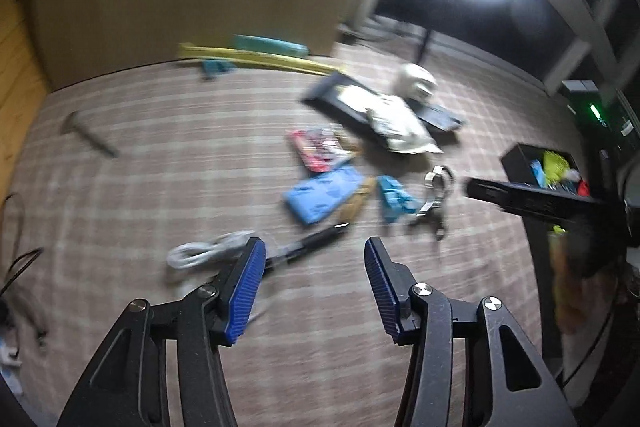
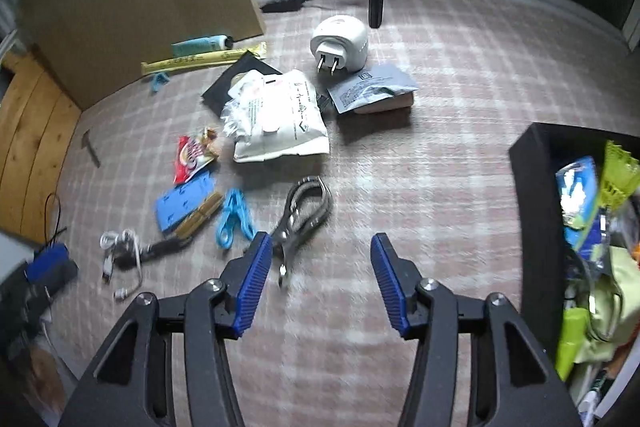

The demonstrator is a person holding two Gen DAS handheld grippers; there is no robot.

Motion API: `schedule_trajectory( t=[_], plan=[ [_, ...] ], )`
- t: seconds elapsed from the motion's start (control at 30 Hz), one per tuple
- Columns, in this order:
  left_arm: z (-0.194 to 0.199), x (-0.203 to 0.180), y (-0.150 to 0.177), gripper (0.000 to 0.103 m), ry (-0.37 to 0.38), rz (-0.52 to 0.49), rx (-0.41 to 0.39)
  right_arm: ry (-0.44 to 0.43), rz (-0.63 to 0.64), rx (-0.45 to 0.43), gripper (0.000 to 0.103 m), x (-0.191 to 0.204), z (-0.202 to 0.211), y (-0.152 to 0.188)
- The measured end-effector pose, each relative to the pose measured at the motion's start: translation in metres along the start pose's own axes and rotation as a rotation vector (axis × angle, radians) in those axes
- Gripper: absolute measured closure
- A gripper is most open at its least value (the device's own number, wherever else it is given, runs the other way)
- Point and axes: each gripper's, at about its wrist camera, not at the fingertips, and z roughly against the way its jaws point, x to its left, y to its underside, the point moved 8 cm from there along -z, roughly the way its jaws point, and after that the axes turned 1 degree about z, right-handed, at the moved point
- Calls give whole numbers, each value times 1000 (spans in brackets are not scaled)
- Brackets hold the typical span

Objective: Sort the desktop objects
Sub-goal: 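Move both tools back over the remaining items on the floor, then grasp the blue clothespin with the left tool while the right tool grasps the silver clip, then carry the blue clothespin and silver clip to the storage box and release both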

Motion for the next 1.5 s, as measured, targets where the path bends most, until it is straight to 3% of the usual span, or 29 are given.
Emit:
schedule_trajectory(
  t=[0.1, 0.27, 0.63, 0.83, 1.0, 1.23, 1.5],
  plan=[
    [-22, -27, -5, 66, 50, -22, 34, -3, -24, 33, 53, 4, -14, -7],
    [-52, -53, -8, 66, 71, -52, 76, 32, -50, 85, 56, 3, -34, -10],
    [-84, -59, -14, 70, 71, -40, 113, 33, -39, 140, 66, 7, -54, -8],
    [-96, -64, -12, 78, 64, -52, 138, 84, 34, 135, 75, 4, -53, -8],
    [-110, -65, -11, 98, 45, -55, 152, 93, 35, 126, 75, -12, -47, -7],
    [-102, -69, -13, 98, 38, -70, 117, 52, 12, 114, 76, -23, -37, -2],
    [-66, -89, -20, 98, 70, -83, 63, 11, -25, 56, 76, -49, -1, -2]
  ],
)
